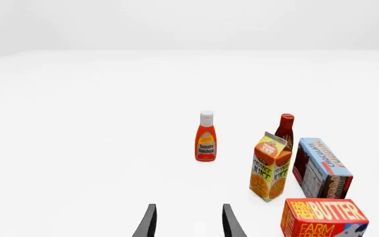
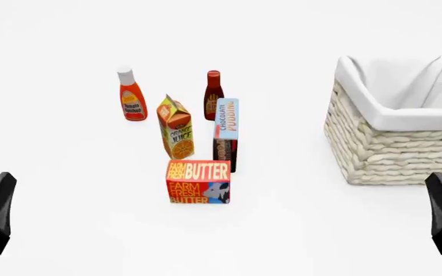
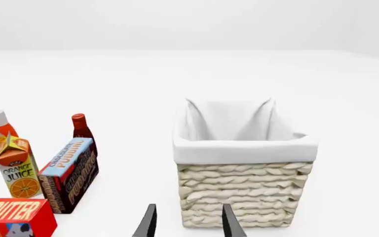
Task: Pick the butter and place it in the basket.
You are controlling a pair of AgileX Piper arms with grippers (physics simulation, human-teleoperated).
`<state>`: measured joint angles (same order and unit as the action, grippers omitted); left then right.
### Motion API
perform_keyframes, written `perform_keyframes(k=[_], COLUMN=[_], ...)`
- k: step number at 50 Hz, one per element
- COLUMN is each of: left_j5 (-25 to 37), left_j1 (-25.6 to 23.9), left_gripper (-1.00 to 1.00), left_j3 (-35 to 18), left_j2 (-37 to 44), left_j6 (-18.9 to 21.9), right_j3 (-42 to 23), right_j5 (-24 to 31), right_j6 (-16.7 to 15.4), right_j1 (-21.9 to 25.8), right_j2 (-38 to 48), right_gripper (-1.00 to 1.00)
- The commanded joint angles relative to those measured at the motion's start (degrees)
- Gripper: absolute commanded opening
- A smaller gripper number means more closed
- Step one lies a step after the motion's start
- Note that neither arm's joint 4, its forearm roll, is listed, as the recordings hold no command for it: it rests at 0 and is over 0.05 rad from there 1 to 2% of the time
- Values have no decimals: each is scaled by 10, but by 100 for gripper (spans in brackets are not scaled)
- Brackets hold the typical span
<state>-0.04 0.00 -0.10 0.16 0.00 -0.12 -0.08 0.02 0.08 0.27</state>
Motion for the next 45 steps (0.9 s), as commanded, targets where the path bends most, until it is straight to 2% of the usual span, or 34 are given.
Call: perform_keyframes(k=[1,16,28,29,30,31,32,33,38,39,41,45], left_j5=[-1,-1,-1,-1,-1,-1,-1,-1,-1,-1,-1,-1], left_j1=[0,0,0,0,0,0,0,0,0,0,0,0], left_gripper=[100,100,100,100,100,100,100,100,100,100,100,100], left_j3=[-1,-1,-1,-1,-1,-1,-1,-1,-1,-1,-1,-1], left_j2=[3,3,3,3,3,3,3,3,3,3,3,3], left_j6=[0,0,0,0,0,0,0,0,0,0,0,0], right_j3=[-2,-4,-27,-62,-63,-80,-81,-105,-164,-177,-187,-239], right_j5=[0,5,38,79,80,94,94,98,120,111,114,144], right_j6=[1,-4,-17,-32,-32,-59,-59,-76,-113,-121,-129,-159], right_j1=[2,10,27,52,52,65,65,73,105,112,117,144], right_j2=[4,-2,-1,0,1,10,11,40,98,132,137,189], right_gripper=[100,100,100,100,100,100,100,100,100,100,100,100])
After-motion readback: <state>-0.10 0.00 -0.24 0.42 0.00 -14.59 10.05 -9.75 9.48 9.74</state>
